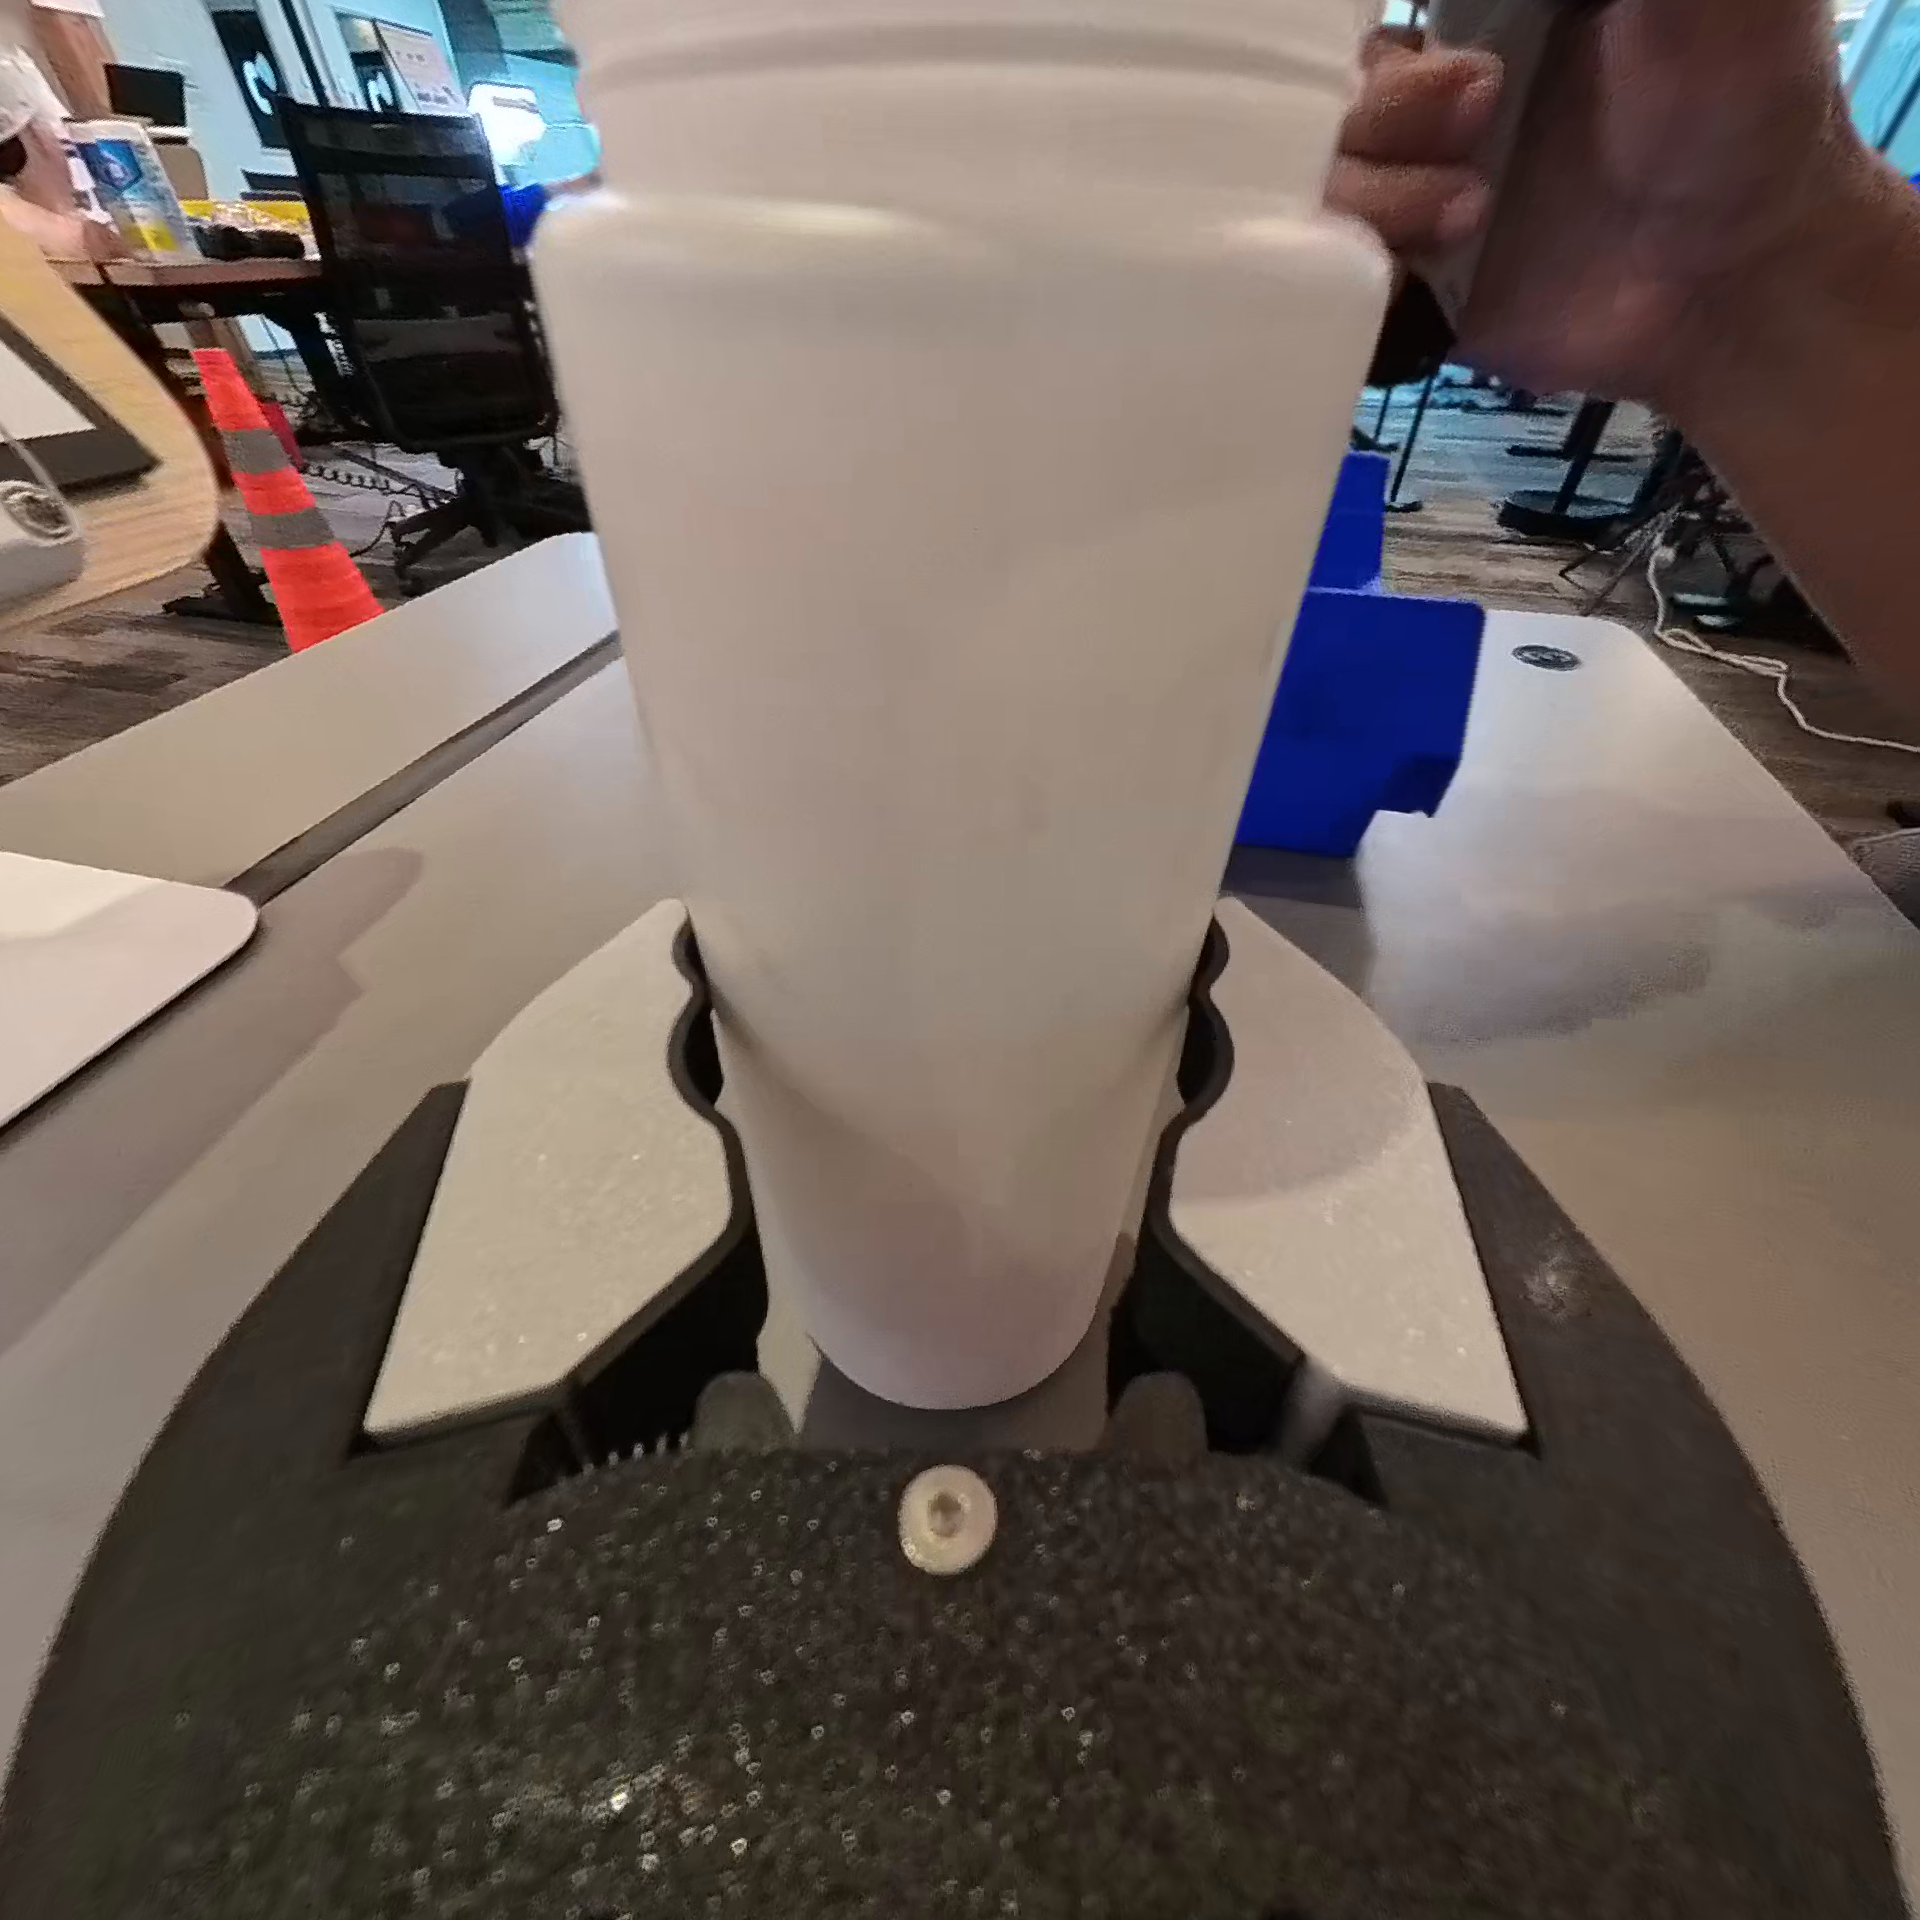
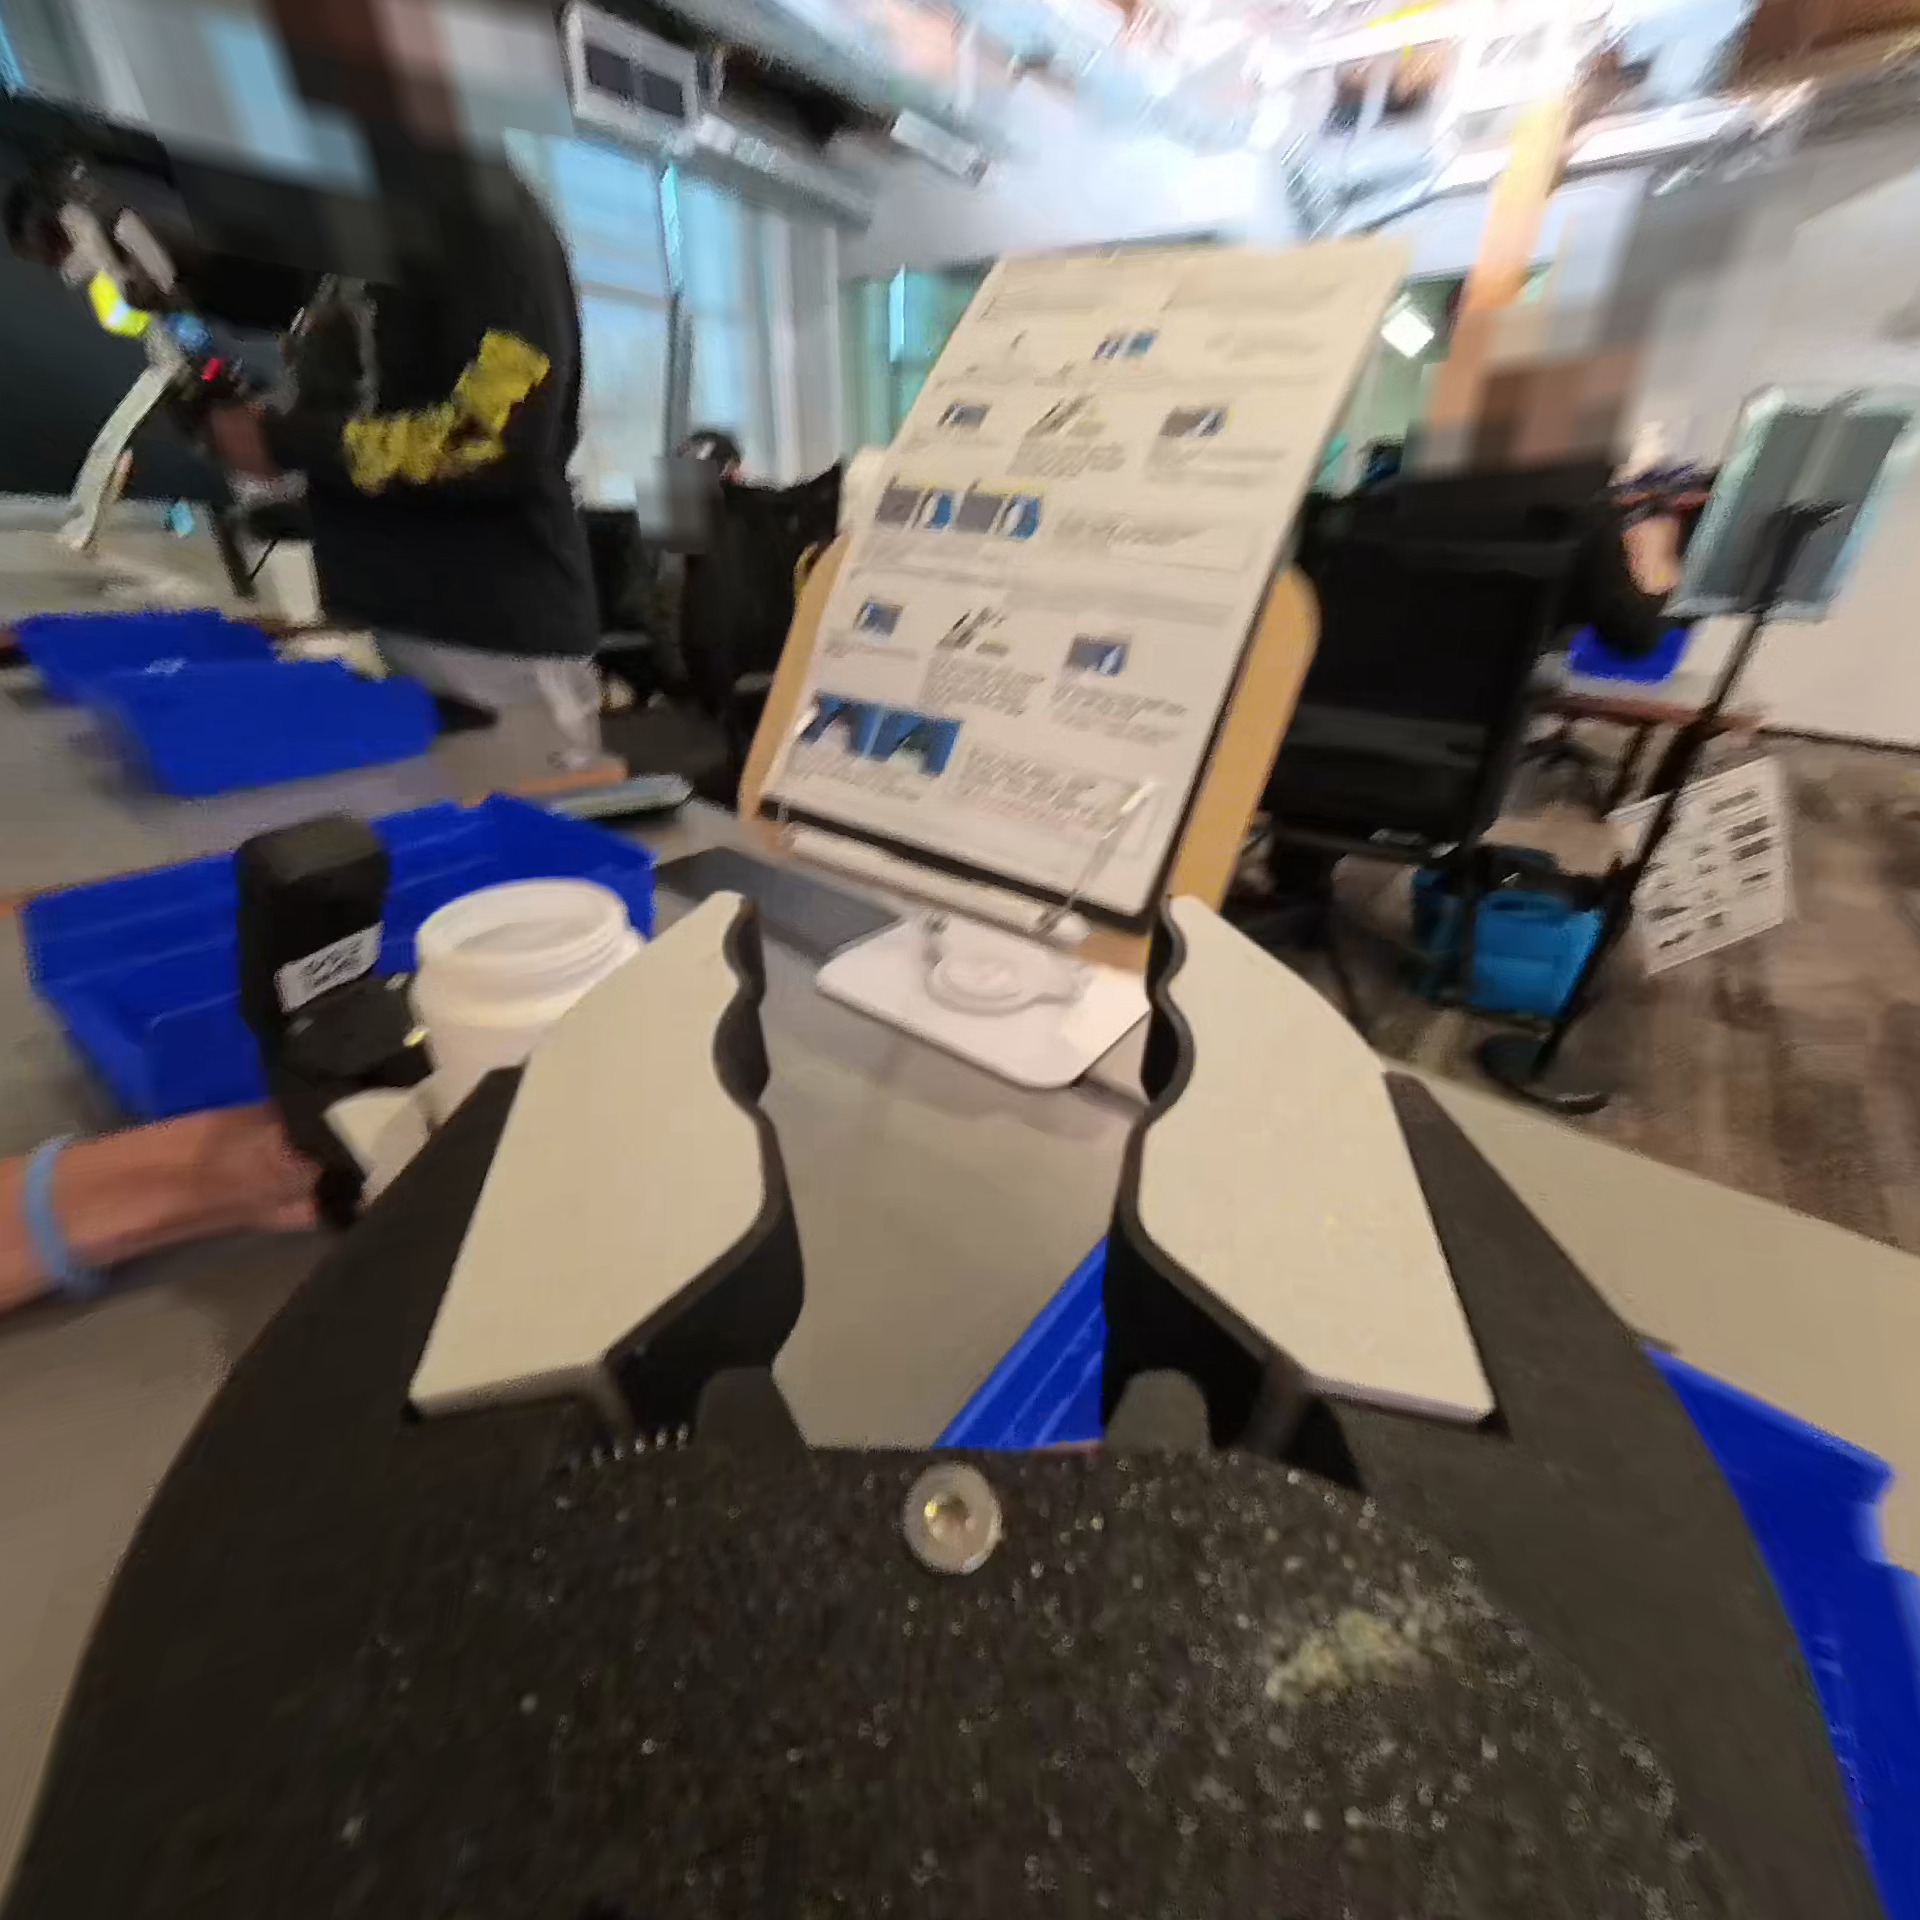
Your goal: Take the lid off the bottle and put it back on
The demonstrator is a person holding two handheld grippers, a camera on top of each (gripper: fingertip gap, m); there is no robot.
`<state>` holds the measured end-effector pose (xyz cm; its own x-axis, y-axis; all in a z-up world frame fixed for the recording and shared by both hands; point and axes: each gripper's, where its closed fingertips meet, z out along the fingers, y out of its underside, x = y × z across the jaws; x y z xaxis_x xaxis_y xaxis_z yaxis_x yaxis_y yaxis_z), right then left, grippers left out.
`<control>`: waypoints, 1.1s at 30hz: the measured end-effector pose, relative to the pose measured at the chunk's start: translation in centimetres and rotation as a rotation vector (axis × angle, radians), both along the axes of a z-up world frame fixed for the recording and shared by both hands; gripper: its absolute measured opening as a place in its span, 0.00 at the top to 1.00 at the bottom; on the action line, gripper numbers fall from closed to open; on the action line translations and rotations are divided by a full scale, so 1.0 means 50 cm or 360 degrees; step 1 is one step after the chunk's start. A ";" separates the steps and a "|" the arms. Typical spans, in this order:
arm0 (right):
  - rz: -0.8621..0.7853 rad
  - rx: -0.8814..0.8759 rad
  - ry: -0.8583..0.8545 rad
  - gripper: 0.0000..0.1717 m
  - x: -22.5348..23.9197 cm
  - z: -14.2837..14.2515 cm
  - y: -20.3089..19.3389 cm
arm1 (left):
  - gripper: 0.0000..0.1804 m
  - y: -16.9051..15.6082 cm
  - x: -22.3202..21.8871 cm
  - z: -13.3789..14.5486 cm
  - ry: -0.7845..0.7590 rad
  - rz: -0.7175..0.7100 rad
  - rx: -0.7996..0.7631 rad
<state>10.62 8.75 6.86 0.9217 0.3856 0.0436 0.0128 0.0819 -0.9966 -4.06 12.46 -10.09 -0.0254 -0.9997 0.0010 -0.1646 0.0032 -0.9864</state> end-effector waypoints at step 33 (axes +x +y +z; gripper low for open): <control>-0.0058 0.0104 -0.0061 0.52 -0.155 0.122 -0.063 | 0.49 -0.309 -0.257 -0.041 0.0247 0.0597 -0.0222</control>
